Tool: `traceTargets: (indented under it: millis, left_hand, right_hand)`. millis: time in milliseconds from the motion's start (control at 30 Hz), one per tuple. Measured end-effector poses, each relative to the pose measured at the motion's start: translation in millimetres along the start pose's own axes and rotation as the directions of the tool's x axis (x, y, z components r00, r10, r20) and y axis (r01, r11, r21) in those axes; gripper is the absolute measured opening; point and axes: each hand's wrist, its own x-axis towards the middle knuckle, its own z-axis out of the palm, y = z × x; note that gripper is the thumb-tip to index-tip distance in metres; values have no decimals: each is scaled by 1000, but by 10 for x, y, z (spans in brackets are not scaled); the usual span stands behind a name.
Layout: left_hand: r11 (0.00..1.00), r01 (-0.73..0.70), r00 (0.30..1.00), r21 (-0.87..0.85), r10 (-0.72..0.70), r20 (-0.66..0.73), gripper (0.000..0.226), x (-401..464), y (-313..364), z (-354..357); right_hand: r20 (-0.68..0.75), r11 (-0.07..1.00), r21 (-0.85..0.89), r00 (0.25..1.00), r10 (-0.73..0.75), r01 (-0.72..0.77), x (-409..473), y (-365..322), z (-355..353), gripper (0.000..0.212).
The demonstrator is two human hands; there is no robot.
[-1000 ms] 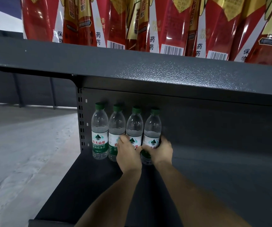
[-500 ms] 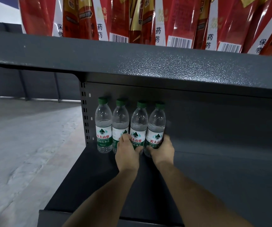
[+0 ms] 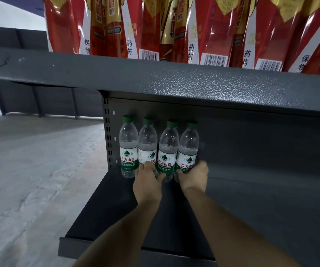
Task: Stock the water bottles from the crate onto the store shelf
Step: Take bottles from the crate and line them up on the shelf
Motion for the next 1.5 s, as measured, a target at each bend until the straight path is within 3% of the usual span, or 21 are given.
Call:
traceTargets:
  millis: [100,233,400,533,900,1367,1500]
  left_hand:
    - [999,17,1000,33,-17,15,21,-46,-10,-71]
    - [994,35,995,107,-45,91,20,-73,-9,-231]
    - [978,51,978,201,-90,188,11,-64,-35,-461]
    - [964,32,957,265,-106,269,21,-48,-64,-640]
    - [970,22,922,243,-114,370,15,-444,260,-784]
    - [981,-27,932,195,-46,360,12,-2548,1116,-723]
    - [978,-54,910,202,-34,413,9,-3123,1244,-696]
  right_hand:
    - [-38,1000,22,999,23,-22,-115,-19,-57,45]
    - [65,999,-48,998,-24,27,-249,-98,-118,20]
    - [212,997,-37,976,-54,63,-375,-334,-110,14]
    - [263,994,-74,963,-52,74,-460,-517,-78,5]
    - [282,989,-121,953,112,-80,-672,-9,-826,8]
    - [306,986,-161,947,93,-45,-1630,1138,-2487,16]
    - [332,984,-158,935,127,-78,-1884,1463,-2804,18]
